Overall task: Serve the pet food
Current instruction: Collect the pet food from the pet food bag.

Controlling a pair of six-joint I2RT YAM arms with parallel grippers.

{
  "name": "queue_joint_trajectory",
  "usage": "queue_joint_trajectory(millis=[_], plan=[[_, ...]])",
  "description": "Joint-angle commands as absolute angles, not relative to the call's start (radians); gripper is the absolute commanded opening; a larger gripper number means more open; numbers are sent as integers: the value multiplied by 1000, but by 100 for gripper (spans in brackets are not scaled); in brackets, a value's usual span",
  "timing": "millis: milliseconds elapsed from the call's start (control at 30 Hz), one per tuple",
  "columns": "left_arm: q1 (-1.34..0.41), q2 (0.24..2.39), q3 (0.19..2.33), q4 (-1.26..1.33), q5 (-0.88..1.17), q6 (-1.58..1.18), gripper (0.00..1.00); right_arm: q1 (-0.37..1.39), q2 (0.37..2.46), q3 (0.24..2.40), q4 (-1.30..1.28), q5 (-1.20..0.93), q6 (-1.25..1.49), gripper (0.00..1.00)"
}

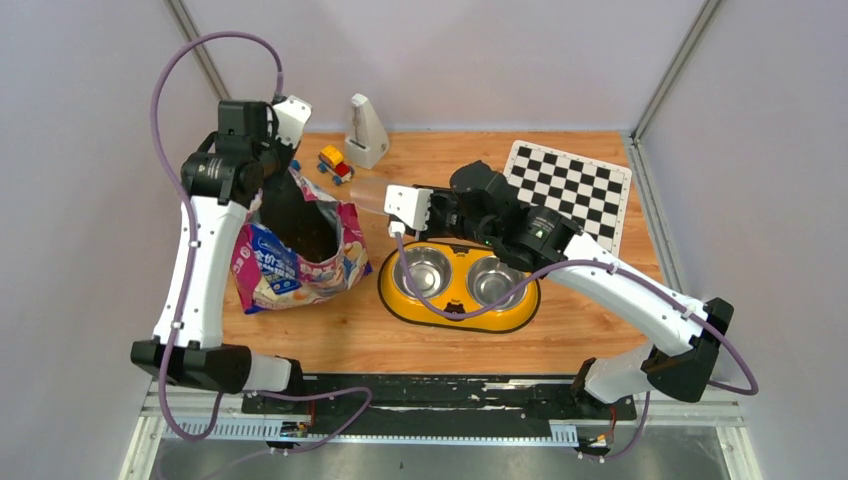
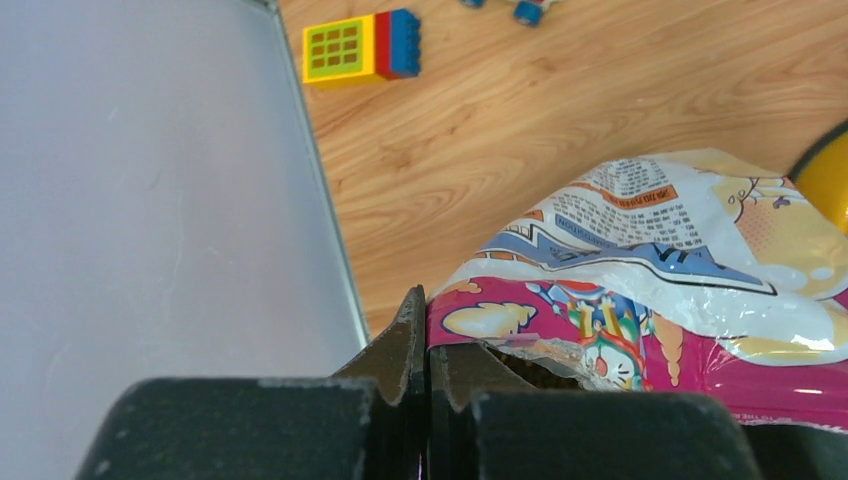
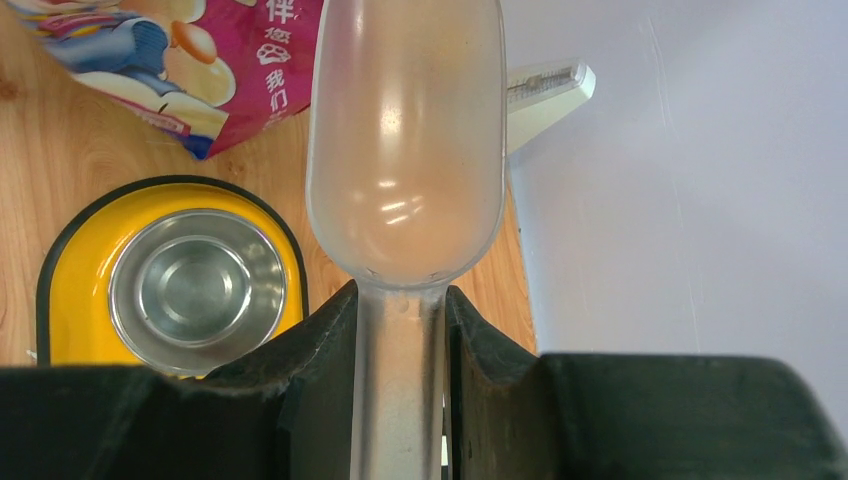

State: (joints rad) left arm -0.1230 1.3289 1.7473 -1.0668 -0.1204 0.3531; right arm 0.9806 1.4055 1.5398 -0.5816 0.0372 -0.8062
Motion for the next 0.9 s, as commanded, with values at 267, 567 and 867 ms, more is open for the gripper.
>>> queue_joint_trajectory(millis=[267,567,867], plan=[[-118,1439,2204,-523,-439,465,0,976,1355,1528,-526,110,-816,0],[-196,1106,1544,-577,-29,402,0,969,1307,1493,-519,98,-805,0],[-206,1000,1157,-641,305,482,0,954,1289,1478,-521,72,-787,0]])
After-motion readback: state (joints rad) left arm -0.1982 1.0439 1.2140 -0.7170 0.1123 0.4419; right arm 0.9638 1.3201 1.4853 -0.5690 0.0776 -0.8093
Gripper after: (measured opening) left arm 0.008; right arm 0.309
